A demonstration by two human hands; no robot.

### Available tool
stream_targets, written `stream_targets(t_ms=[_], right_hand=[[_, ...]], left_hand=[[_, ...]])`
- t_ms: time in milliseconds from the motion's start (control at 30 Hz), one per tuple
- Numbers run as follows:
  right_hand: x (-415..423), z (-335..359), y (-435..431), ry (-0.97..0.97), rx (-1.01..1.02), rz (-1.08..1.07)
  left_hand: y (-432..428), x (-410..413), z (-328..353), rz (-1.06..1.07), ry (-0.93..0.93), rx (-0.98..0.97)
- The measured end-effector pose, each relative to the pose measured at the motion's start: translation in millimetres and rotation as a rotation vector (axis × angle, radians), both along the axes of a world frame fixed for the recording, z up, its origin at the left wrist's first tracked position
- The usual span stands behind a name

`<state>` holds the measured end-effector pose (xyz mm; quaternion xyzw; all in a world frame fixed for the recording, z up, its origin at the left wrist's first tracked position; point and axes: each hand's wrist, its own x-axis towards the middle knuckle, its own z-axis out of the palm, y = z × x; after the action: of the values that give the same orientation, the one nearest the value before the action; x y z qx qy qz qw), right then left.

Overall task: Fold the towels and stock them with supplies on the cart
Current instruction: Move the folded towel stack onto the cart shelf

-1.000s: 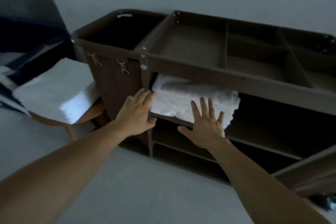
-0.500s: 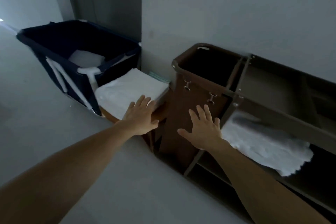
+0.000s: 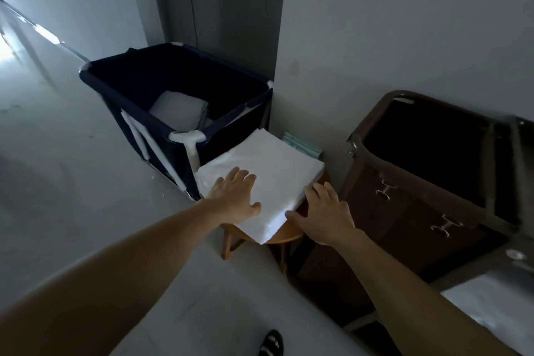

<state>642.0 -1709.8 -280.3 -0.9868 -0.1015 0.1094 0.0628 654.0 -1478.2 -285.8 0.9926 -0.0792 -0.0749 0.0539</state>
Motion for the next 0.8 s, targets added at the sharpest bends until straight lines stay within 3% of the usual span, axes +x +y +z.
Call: stream_targets(t_ms=[467,800], right_hand=[[194,-61,49,0.276,0.110,-0.137],[245,-159,76,0.463,0.114,-0.653]], left_hand=[[67,215,-38,0.058,0.244,-0.042],[96,358,-159,-0.039,0.471,-0.081]])
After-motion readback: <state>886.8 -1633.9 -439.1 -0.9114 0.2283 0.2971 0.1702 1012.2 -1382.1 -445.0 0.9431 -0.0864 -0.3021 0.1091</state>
